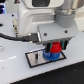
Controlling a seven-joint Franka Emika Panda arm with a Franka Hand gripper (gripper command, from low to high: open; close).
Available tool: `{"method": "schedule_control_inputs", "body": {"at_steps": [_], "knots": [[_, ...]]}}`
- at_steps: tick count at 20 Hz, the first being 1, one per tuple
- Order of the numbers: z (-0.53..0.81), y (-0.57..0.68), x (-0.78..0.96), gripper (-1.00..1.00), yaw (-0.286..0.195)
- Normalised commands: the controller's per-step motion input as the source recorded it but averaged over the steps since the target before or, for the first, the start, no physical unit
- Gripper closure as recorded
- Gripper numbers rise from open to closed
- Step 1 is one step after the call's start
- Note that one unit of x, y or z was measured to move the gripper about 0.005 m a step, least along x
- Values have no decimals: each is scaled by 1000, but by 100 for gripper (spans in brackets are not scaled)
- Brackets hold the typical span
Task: Insert the blue gear onto the right peg, followed by the red gear
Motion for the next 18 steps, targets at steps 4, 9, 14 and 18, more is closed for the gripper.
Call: {"method": "schedule_control_inputs", "body": {"at_steps": [4, 9, 14, 18], "knots": [[44, -3, 18, 100, 0], [88, 5, 22, 100, 0], [103, -8, 2, 100, 0], [74, 11, 31, 100, 0]]}}
